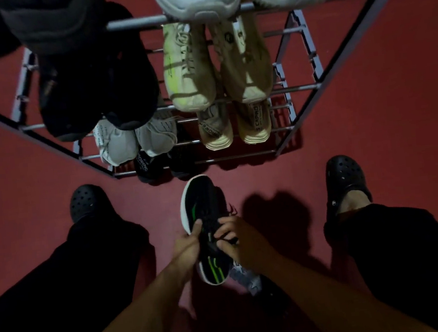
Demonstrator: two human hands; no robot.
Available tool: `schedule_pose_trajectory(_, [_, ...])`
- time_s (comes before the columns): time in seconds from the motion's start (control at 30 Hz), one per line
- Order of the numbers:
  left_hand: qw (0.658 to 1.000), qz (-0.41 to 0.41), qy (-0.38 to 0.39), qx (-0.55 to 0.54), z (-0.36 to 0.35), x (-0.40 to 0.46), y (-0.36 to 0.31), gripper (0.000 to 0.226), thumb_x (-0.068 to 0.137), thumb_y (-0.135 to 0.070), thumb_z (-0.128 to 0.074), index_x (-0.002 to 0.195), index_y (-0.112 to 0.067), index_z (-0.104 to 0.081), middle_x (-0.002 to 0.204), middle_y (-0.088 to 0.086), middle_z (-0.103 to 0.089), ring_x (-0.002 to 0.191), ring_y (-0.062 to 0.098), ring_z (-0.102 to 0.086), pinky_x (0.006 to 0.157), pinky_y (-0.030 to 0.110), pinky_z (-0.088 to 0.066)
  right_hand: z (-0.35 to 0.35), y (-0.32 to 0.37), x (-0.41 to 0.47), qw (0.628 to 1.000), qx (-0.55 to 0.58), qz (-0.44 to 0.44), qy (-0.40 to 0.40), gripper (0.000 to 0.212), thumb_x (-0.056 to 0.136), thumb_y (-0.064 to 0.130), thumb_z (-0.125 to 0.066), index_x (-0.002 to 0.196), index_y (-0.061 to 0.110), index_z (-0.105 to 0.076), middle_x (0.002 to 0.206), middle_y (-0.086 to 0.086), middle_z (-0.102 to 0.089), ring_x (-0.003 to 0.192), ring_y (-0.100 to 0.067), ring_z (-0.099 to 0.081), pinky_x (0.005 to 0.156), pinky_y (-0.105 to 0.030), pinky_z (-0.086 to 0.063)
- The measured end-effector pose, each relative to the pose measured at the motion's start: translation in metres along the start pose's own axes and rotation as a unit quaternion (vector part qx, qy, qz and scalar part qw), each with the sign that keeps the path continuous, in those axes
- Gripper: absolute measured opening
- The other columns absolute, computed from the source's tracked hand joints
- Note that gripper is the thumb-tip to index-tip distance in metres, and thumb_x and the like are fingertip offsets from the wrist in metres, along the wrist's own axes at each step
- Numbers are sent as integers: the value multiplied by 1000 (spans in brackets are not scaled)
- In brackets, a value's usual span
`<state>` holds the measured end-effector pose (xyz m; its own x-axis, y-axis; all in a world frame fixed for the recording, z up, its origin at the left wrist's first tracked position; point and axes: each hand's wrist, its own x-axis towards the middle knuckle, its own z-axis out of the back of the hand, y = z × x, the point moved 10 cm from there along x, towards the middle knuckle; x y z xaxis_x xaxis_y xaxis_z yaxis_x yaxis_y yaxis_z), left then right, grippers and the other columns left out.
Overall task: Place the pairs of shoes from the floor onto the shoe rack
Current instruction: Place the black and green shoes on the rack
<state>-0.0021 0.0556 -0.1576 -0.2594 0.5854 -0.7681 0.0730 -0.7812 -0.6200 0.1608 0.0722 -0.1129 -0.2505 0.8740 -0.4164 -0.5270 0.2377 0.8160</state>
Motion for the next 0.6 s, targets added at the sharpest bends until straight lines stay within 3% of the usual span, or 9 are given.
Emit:
schedule_pose_trajectory(0.07, [1000,-19,10,22,25,8,2,24,100,-28,-58,115,-11,-66,101,11,-74,75,11,-71,64,21,-58,8,-14,-1,999,11,-29,-32,16,87,7,-66,103,11,-64,104,7,-57,88,7,-56,80,-15,-43])
schedule_pose_trajectory(0.13, [998,-30,44,31,38,12,3,21,102,-23,-54,114,-12,-66,97,8,-76,71,8,-73,61,18,-58,8,-34,-5,997,-10,-79,-14,16,91,5,-62,107,6,-64,96,7,-56,83,2,-56,75,-11,-42])
schedule_pose_trajectory(0.23, [999,-7,49,23,54,20,15,19,103,-23,-51,108,-12,-65,81,-2,-78,68,7,-74,59,17,-58,-3,-73,-9,988,-44,-146,12,29,91,10,-66,120,8,-65,117,-1,-58,102,-13,-60,82,-11,-43])
schedule_pose_trajectory(0.3, [999,20,32,29,65,35,33,33,102,-33,-53,127,-12,-56,106,9,-75,86,15,-74,75,29,-61,-16,-100,-15,978,-53,-198,33,43,88,13,-70,130,8,-58,128,-3,-54,117,-20,-57,94,-22,-43])
schedule_pose_trajectory(0.37, [989,65,-3,129,82,46,52,76,93,-54,-57,152,-18,-27,144,19,-51,121,31,-60,102,44,-50,-26,-126,-22,964,-57,-258,41,60,83,20,-75,137,8,-50,133,-8,-53,122,-27,-55,103,-33,-44])
schedule_pose_trajectory(0.43, [967,100,-35,233,95,54,68,87,91,-58,-57,157,-17,-18,155,20,-34,134,38,-46,111,44,-41,-36,-167,-26,953,-46,-297,31,77,73,27,-80,140,9,-45,137,-11,-54,125,-31,-54,106,-43,-44])
schedule_pose_trajectory(0.5, [972,82,-20,221,92,50,69,65,93,-44,-63,146,-12,-42,143,16,-49,120,29,-56,99,30,-50,-53,-223,-27,946,-27,-321,35,96,62,41,-82,143,14,-39,141,-9,-51,130,-32,-51,107,-47,-44])
schedule_pose_trajectory(0.57, [962,34,-10,270,87,44,64,17,97,-17,-63,112,-11,-64,120,12,-63,102,20,-60,79,11,-51,-50,-216,-27,942,-51,-332,32,107,53,63,-74,145,24,-37,144,-6,-48,133,-32,-48,107,-47,-44])
schedule_pose_trajectory(0.6, [952,1,-2,307,83,47,69,7,96,-12,-62,98,-15,-68,116,11,-64,100,17,-59,82,11,-52,-43,-196,-29,937,-89,-335,36,105,56,67,-70,147,26,-35,146,-7,-45,135,-32,-45,109,-46,-42])
